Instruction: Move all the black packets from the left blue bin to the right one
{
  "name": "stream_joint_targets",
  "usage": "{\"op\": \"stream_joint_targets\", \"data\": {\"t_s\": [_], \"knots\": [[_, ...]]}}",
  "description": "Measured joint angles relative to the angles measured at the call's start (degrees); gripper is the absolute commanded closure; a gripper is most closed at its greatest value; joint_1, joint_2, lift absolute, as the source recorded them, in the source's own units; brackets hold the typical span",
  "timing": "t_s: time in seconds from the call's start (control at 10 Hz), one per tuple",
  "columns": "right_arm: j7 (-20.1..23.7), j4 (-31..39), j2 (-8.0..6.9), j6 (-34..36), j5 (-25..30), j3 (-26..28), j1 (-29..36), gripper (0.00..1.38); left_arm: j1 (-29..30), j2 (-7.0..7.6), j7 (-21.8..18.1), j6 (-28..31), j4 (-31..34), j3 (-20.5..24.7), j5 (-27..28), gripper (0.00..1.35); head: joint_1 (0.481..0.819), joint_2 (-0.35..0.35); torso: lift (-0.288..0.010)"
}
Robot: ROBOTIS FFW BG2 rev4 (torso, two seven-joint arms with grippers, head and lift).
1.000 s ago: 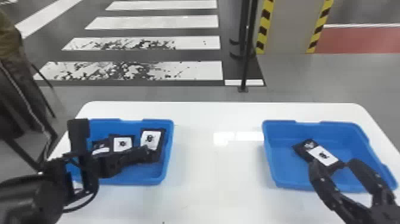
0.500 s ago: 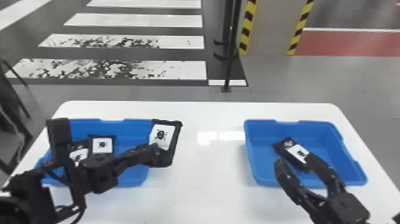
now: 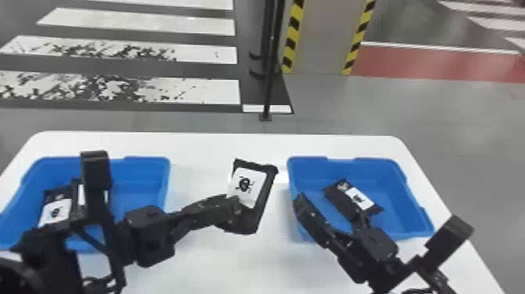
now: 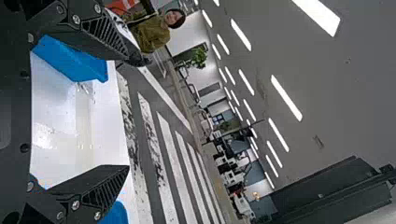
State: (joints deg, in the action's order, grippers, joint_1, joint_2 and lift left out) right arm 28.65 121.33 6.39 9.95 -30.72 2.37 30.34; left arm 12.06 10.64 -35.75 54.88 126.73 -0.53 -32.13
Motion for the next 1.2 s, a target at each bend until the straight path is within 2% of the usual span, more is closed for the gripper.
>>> {"op": "stream_joint_targets", "data": {"t_s": [0.2,0.3,0.4,0.5,0.6,0.7,0.8,1.0,1.1,1.2], "knots": [[0.0,1.0,0.92,2.3,-3.6,-3.2,-1.1,0.22,-0.4,0.19,0.1,0.3,-0.7,-2.5,-1.1,1.2,0.695,-0.129,-0.14],[0.0,1.3,1.08,3.1,-4.3,-3.9,-1.5,0.47,-0.7,0.25,0.1,0.4,-1.2,-3.5,-1.5,1.2,0.695,-0.129,-0.14],[0.1,1.6,1.29,4.7,-5.1,-4.6,-1.9,0.99,-0.9,0.26,0.1,0.4,-1.8,-4.4,-1.9,1.2,0.695,-0.127,-0.14],[0.1,1.6,1.39,6.8,-6.4,-5.2,-2.1,1.09,-0.9,0.26,0.2,0.3,-2.1,-4.9,-2.2,1.2,0.695,-0.119,-0.14],[0.1,1.2,1.38,7.5,-7.0,-5.3,-2.2,1.31,-1.0,0.26,0.2,0.1,-2.2,-5.0,-2.5,1.2,0.695,-0.116,-0.14],[0.1,1.0,1.34,6.2,-6.7,-5.3,-2.2,1.28,-1.0,0.26,0.2,-0.1,-2.2,-5.1,-2.8,1.2,0.695,-0.117,-0.14],[0.1,0.9,1.28,4.8,-6.5,-5.3,-2.3,1.28,-0.9,0.26,0.3,-0.3,-2.3,-5.0,-3.0,0.99,0.695,-0.123,-0.14],[0.1,0.6,1.21,4.0,-6.8,-5.2,-2.4,1.28,0.0,0.0,1.1,-0.3,-2.3,-4.1,-4.0,0.16,0.695,-0.122,-0.14],[0.0,-0.2,1.19,3.9,-6.8,-4.7,-2.9,1.28,1.0,-0.2,1.1,-0.3,-2.3,-2.9,-4.1,0.08,0.695,-0.12,-0.14],[0.0,-1.9,1.38,3.8,-6.6,-3.8,-4.3,1.28,2.2,-0.35,1.1,-0.8,-2.2,-1.3,-4.2,0.15,0.695,-0.115,-0.14]]}}
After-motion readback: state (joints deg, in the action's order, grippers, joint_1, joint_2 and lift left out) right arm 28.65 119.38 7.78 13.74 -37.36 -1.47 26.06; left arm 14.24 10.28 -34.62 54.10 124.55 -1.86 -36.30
